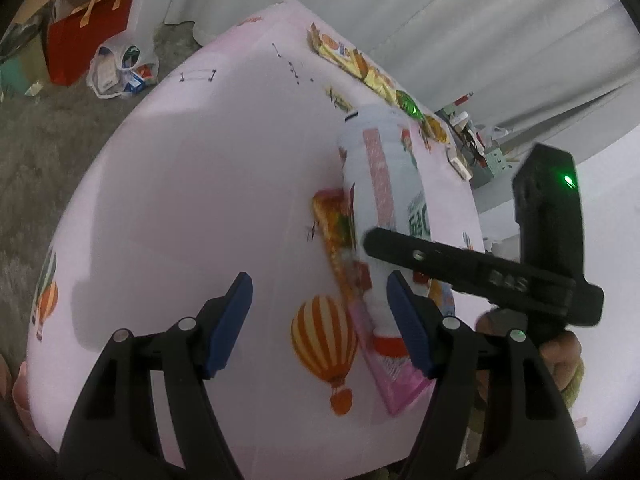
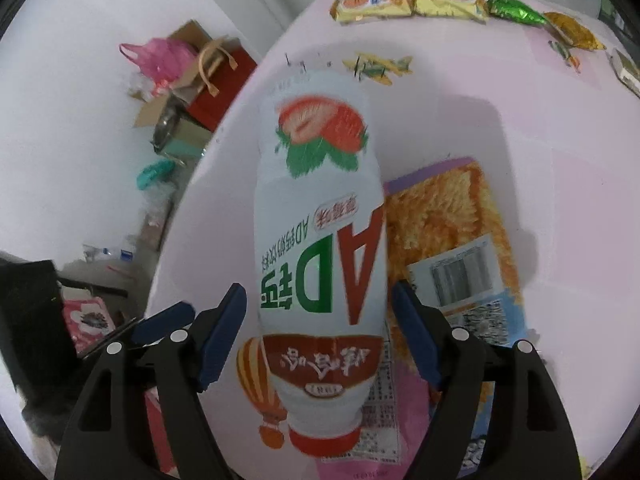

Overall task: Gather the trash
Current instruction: 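Grasp the pink snack bag with the left gripper while the right grasps the white bottle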

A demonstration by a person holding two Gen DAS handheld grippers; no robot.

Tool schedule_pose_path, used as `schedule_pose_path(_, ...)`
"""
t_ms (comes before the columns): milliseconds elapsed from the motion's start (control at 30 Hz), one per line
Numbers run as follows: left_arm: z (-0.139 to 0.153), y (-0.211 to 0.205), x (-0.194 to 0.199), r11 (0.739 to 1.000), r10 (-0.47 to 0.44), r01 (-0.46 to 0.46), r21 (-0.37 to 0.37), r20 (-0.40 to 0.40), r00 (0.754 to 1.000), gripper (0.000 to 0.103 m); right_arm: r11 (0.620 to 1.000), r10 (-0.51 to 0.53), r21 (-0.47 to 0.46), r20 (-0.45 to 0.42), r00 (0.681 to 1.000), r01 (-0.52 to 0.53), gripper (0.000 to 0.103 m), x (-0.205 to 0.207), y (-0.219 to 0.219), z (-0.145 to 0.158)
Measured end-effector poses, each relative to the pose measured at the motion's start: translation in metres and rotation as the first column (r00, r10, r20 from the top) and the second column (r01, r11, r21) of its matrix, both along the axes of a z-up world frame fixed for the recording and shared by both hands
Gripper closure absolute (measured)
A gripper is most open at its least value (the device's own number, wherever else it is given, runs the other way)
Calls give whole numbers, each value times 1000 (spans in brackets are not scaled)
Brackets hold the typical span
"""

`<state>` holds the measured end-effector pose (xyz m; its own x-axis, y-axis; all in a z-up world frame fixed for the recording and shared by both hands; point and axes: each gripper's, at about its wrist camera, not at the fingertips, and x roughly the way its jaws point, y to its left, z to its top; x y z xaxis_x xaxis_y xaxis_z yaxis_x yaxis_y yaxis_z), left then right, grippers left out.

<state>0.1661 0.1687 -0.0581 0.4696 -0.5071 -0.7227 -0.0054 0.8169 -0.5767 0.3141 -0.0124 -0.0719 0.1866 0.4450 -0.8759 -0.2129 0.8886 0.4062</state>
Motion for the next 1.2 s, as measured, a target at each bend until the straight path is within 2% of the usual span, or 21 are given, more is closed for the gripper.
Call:
schedule_pose_path(100, 3, -4, -5, 1000, -24, 24, 0, 11, 1000, 38, 1000, -21, 14, 0, 1000, 21, 44, 0, -1, -7)
schedule_pose_path(233, 6, -14, -7, 998, -69, 69, -7, 17, 997, 38, 995, -69, 75, 1, 998, 69, 45, -6, -23, -3)
schedule_pose_path(367, 5, -26, -6, 993, -111, 111, -37, 3, 994, 38, 988, -116, 114, 56, 992, 109, 45, -16, -59, 18)
schedule_pose_path(467, -1, -35, 1, 992, -123, 122, -45, -22, 992, 39, 986, -154, 78, 102, 983, 146, 45, -29, -95, 31)
schedule_pose_path(600, -14, -44, 14, 992, -116, 112, -51, -83, 990, 42, 985, -173, 7, 85, 981, 173, 45, -47, -122, 19)
schedule_pose_path(667, -19, -50, 19, 989, -122, 113, -92, -95, 988, 45, 986, -164, 6, 68, 984, 164, 45, -54, -125, 11)
schedule_pose_path(767, -20, -57, 21, 986, -141, 131, -107, -94, 986, 48, 985, -174, -3, 55, 983, 175, 45, -60, -122, -4)
schedule_pose_path(833, -24, -60, 20, 978, -155, 138, -155, -105, 982, 51, 982, -190, 15, 50, 981, 189, 45, -63, -123, -12)
schedule_pose_path(900, -27, -60, 19, 969, -159, 133, -208, -113, 981, 53, 980, -198, 26, 63, 978, 197, 45, -67, -130, -11)
schedule_pose_path(1000, -25, -64, 17, 959, -173, 148, -243, -86, 981, 59, 978, -206, 32, 75, 976, 204, 45, -71, -129, -10)
schedule_pose_path(1067, -16, -73, 15, 958, -198, 184, -221, -41, 979, 71, 977, -213, 43, 78, 974, 210, 45, -73, -128, -11)
schedule_pose_path(1133, -9, -85, 14, 964, -224, 218, -153, -18, 975, 81, 974, -221, 60, 77, 972, 217, 45, -73, -129, -14)
schedule_pose_path(1167, -5, -92, 13, 968, -238, 236, -86, -11, 971, 88, 972, -230, 73, 75, 970, 225, 45, -74, -132, -14)
schedule_pose_path(1200, -2, -98, 16, 969, -245, 244, -42, -7, 970, 91, 968, -242, 89, 71, 968, 236, 45, -76, -136, -15)
